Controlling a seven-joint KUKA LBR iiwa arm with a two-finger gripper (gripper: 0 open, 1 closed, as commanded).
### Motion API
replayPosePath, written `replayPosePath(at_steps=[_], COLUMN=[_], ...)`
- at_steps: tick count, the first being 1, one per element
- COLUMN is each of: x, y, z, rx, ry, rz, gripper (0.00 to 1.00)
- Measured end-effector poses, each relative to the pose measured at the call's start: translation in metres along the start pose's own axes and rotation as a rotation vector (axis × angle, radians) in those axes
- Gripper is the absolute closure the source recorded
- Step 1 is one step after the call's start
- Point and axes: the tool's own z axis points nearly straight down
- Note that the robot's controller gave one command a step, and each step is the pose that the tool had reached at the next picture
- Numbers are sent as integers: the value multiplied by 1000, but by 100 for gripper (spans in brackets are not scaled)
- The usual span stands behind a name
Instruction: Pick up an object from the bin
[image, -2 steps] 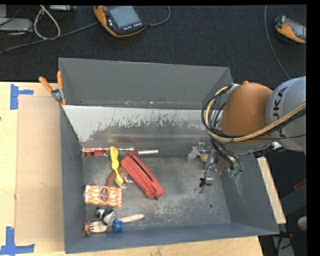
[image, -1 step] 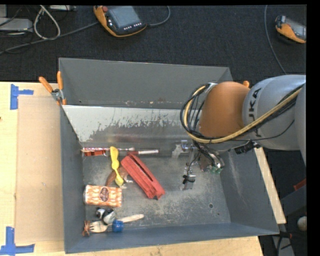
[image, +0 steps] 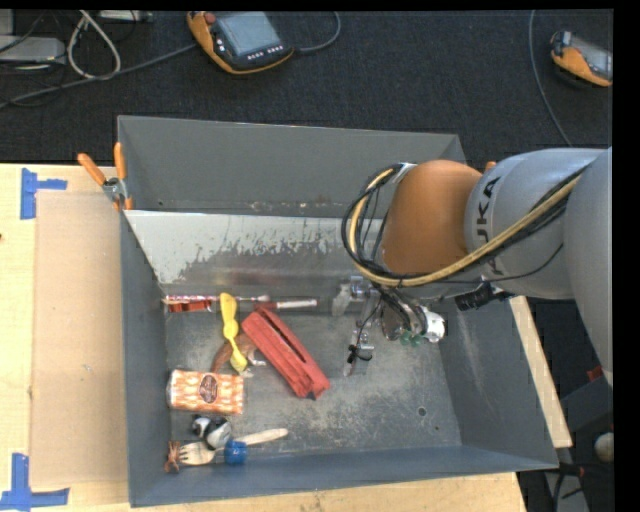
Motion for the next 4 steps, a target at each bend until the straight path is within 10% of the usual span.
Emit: replayPosePath(at_steps=[2, 3, 4], x=[16, -18, -9], y=[64, 121, 110], z=[-40, -32, 7], rx=[-2, -3, -2], ry=[2, -1, 3], rz=[-55, 20, -35], gripper=[0, 0, 0])
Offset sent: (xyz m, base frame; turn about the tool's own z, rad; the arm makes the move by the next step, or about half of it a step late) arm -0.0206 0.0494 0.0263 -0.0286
